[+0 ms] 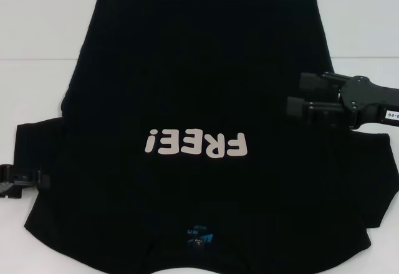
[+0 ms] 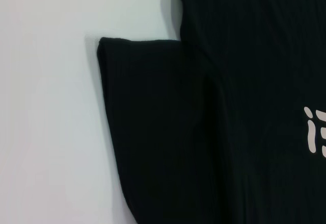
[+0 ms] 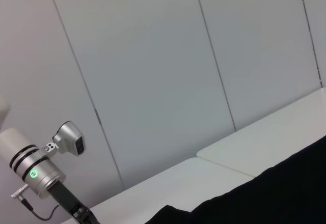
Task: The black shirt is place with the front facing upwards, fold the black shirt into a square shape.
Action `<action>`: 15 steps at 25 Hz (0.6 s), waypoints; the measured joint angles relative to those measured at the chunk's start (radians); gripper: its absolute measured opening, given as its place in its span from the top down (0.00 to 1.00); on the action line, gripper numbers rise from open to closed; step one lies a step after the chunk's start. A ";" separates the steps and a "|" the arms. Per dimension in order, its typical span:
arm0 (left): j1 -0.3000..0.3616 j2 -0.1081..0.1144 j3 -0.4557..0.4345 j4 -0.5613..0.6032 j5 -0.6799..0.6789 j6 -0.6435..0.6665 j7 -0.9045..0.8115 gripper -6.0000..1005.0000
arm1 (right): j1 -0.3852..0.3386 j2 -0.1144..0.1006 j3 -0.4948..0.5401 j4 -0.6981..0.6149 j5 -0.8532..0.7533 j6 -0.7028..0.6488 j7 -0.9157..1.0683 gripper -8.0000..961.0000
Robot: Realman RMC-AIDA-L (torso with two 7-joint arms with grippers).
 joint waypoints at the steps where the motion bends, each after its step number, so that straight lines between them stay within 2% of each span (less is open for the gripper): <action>1: -0.003 0.000 0.000 -0.005 0.002 -0.004 0.000 0.13 | 0.000 0.000 0.000 0.000 0.001 0.000 0.000 0.03; 15: -0.024 0.001 0.003 -0.038 0.010 -0.042 -0.001 0.13 | -0.002 -0.002 0.009 -0.001 0.004 -0.002 -0.001 0.03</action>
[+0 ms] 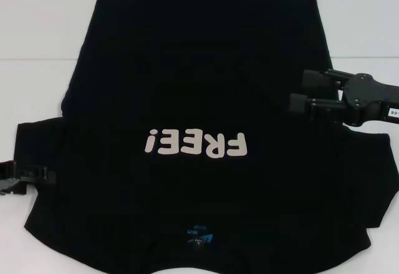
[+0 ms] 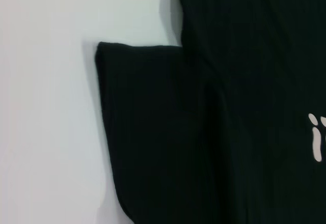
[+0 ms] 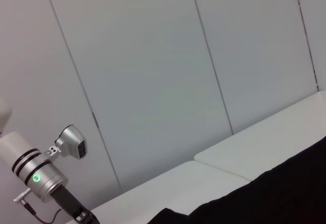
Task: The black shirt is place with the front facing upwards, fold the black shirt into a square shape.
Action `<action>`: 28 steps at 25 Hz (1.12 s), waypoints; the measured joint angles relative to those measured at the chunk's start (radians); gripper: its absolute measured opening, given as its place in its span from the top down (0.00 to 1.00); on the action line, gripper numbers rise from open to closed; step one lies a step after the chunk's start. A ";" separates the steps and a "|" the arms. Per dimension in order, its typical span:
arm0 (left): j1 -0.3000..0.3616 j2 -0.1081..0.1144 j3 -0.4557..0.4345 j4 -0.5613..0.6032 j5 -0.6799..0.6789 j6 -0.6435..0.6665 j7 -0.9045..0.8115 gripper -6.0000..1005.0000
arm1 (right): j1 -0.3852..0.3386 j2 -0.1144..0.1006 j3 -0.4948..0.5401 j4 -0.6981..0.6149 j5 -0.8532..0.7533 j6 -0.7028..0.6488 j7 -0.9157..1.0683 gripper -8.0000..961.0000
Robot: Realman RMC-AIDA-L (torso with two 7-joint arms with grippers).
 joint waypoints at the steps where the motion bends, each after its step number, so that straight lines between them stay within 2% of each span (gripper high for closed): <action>1: 0.000 0.000 0.000 -0.002 0.000 -0.005 0.000 0.13 | 0.000 0.000 0.000 0.000 0.000 0.000 0.000 0.03; 26: -0.028 -0.009 0.020 -0.006 -0.001 -0.117 0.010 0.13 | -0.010 0.002 0.012 0.000 0.013 -0.003 -0.004 0.03; 28: -0.028 -0.010 0.020 -0.005 -0.005 -0.135 0.010 0.17 | -0.011 0.003 0.013 0.000 0.013 -0.003 -0.004 0.03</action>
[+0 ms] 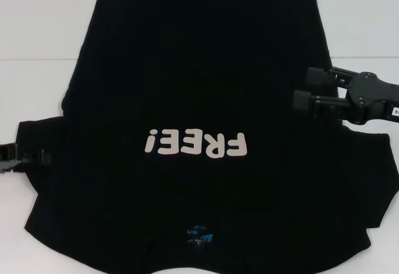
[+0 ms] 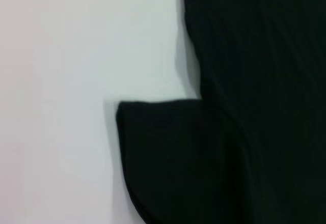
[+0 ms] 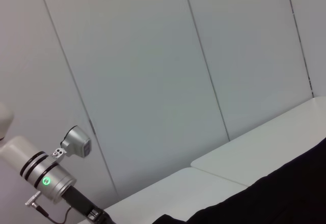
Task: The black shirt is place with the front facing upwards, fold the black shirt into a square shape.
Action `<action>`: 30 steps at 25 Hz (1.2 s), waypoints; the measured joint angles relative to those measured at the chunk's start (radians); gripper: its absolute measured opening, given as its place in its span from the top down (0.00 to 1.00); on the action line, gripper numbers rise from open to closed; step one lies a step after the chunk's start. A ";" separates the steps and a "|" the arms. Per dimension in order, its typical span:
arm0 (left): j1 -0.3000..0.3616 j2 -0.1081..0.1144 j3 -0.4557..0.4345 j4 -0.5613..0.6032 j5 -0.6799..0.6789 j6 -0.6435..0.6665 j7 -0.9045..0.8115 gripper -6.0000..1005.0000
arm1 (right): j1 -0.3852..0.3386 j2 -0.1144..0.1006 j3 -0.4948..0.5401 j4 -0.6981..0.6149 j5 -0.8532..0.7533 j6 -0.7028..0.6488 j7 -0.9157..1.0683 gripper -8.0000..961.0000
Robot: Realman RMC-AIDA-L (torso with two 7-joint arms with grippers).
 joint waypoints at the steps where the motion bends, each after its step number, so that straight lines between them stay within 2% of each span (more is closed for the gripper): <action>1: 0.000 0.000 0.000 0.000 -0.001 -0.005 0.000 0.19 | -0.001 0.000 0.001 0.000 0.000 0.000 0.000 0.03; 5: 0.001 -0.001 0.001 0.002 0.001 -0.012 0.000 0.28 | -0.002 0.000 0.002 0.000 0.000 0.000 0.000 0.03; 11: 0.004 -0.002 0.001 0.005 0.001 -0.013 0.001 0.48 | -0.003 0.000 0.004 0.000 0.006 0.000 -0.001 0.03; 16: 0.006 -0.002 0.001 0.008 -0.002 -0.024 0.003 0.73 | -0.004 0.003 0.006 0.000 0.014 0.002 -0.002 0.03; 22: 0.009 -0.002 -0.006 0.020 -0.005 -0.043 0.018 0.95 | -0.005 0.009 0.033 0.011 0.016 0.005 -0.017 0.03; 30: 0.009 0.005 -0.006 0.022 -0.005 -0.120 0.051 0.97 | -0.006 0.033 0.053 0.014 0.023 0.000 -0.022 0.03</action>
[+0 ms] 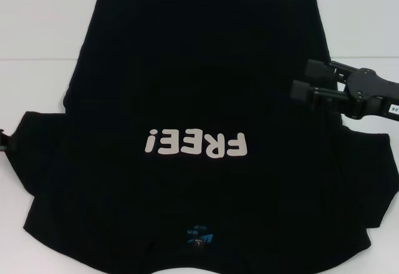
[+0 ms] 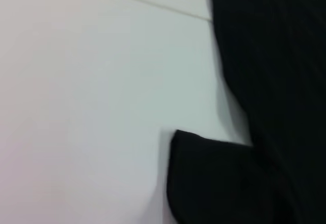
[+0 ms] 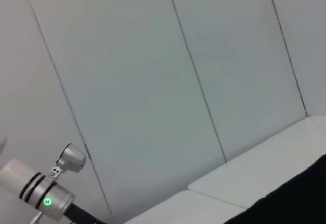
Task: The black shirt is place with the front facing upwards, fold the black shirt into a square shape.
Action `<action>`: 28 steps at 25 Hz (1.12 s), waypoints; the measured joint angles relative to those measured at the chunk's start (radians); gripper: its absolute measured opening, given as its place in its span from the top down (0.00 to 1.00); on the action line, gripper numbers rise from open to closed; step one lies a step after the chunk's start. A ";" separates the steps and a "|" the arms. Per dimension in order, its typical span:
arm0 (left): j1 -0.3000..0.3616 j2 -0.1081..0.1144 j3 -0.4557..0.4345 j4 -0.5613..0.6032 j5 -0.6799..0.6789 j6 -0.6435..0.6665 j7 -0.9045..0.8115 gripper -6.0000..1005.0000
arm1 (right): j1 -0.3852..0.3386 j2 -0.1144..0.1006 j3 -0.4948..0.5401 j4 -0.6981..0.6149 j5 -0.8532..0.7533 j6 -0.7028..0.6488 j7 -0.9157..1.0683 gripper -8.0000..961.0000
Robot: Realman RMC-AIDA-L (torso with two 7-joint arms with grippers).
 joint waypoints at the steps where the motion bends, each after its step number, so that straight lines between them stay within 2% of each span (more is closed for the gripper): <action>1: 0.000 0.002 0.000 0.000 0.000 -0.008 0.004 0.97 | -0.001 0.004 0.000 0.000 0.001 -0.001 -0.001 0.03; 2: 0.000 0.003 0.000 0.001 0.000 -0.016 0.009 0.97 | -0.004 0.011 -0.001 0.000 0.001 -0.001 -0.002 0.04; 6: -0.007 0.004 0.001 0.011 0.002 -0.050 0.021 0.96 | -0.007 0.018 0.000 0.000 0.001 -0.002 -0.003 0.04; 19: -0.033 0.005 0.014 0.025 0.007 -0.128 0.029 0.96 | -0.010 0.019 -0.004 0.009 0.001 -0.003 -0.004 0.04; 24: -0.027 0.000 0.007 0.034 0.000 -0.074 0.029 0.96 | -0.011 0.019 -0.006 0.009 0.001 -0.003 -0.004 0.04; 28: -0.008 -0.020 -0.003 0.120 -0.056 0.065 0.033 0.96 | -0.011 0.019 -0.007 0.009 0.001 -0.003 -0.004 0.04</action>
